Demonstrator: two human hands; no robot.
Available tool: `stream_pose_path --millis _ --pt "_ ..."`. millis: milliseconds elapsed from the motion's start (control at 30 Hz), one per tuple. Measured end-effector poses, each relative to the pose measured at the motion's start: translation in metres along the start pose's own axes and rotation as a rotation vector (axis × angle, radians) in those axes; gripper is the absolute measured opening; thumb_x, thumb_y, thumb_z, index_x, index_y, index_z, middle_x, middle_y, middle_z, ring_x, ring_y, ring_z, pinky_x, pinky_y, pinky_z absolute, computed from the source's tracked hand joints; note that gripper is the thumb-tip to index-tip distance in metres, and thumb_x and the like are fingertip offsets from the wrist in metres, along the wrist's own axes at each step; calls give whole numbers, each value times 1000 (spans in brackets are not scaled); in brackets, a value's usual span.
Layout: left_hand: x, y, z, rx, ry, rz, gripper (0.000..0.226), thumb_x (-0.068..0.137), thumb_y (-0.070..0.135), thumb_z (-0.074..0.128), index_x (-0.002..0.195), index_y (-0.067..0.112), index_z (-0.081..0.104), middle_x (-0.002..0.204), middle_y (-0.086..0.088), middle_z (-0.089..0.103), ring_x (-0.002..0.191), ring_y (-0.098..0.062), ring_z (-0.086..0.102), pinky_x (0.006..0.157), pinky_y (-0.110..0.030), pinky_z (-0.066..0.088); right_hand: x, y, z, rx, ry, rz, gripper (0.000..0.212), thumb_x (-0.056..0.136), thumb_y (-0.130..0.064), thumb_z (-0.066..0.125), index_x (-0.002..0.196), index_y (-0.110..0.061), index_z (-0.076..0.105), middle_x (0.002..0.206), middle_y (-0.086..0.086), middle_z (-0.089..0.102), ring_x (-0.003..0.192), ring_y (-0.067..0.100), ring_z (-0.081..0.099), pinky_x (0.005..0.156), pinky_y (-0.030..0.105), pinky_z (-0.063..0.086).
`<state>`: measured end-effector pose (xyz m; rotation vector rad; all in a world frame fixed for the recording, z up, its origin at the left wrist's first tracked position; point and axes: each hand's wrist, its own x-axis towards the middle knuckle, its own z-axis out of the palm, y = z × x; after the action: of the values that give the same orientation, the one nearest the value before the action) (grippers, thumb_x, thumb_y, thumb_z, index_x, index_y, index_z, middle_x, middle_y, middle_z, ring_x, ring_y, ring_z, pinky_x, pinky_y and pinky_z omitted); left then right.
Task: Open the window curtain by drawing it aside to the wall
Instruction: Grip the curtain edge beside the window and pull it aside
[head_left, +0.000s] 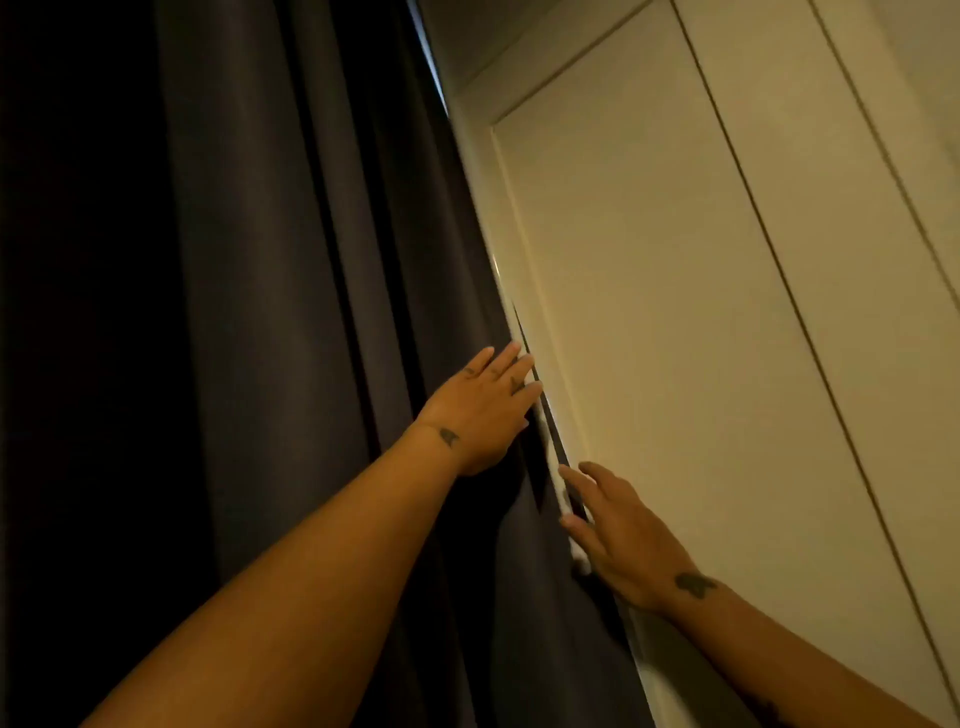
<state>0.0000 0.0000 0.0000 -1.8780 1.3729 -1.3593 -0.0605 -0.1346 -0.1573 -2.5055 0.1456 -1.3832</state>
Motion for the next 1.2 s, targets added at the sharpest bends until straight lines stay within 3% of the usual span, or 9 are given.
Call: stream_pose_path --millis 167,300,367,500,667,733,867,1000,1200 --pt "37 -16 8 134 -81 140 49 95 35 26 141 19 16 154 -10 8 139 -26 -6 107 -40 -7 16 3 33 206 131 -12 56 87 -52 28 137 -25 23 146 8 25 128 22 26 97 30 25" --pt "46 -20 19 212 -167 161 48 93 36 31 138 21 26 153 -9 14 140 -26 -1 112 -47 3 19 6 55 312 284 47 51 89 -39 44 135 -23 28 143 10 30 127 24 28 100 40 31" --pt "48 -21 24 213 -184 172 48 92 36 33 138 22 26 153 -9 15 140 -26 1 111 -48 5 20 3 65 335 341 43 50 90 -31 51 135 -24 29 141 12 32 127 25 29 99 37 28" --pt "51 -24 31 224 -204 211 50 93 36 31 140 25 17 154 -7 10 140 -26 -2 111 -47 2 20 -7 77 405 351 29 51 90 -35 48 129 -39 15 145 5 27 129 19 23 98 28 15" --pt "49 -29 35 250 -280 180 50 92 38 29 140 26 18 154 -8 10 139 -24 -5 110 -46 -2 15 -19 81 535 298 -98 51 89 -39 44 122 -50 7 135 -16 16 126 12 21 97 22 17" --pt "47 -30 35 255 -300 173 50 92 39 27 139 26 20 153 -8 13 140 -25 -4 111 -46 -2 14 -25 79 562 302 -114 50 87 -40 45 125 -45 13 135 -12 21 124 16 26 96 25 21" --pt "38 -31 32 264 -327 156 48 92 41 24 138 26 24 152 -9 20 140 -24 -1 111 -45 -1 16 -27 69 534 426 -78 51 80 -45 36 127 -25 37 131 14 46 115 24 37 87 38 33" --pt "25 -34 25 261 -303 132 47 92 41 25 136 26 31 146 -9 31 139 -26 8 112 -44 4 26 -23 62 562 468 7 52 82 -47 32 128 -24 38 135 15 42 121 24 32 91 40 30" --pt "3 -38 16 248 -305 99 50 89 46 21 133 27 34 147 -7 30 139 -24 10 111 -44 9 40 -27 60 559 503 63 47 80 -31 49 124 -14 46 128 17 49 117 32 42 89 39 32"
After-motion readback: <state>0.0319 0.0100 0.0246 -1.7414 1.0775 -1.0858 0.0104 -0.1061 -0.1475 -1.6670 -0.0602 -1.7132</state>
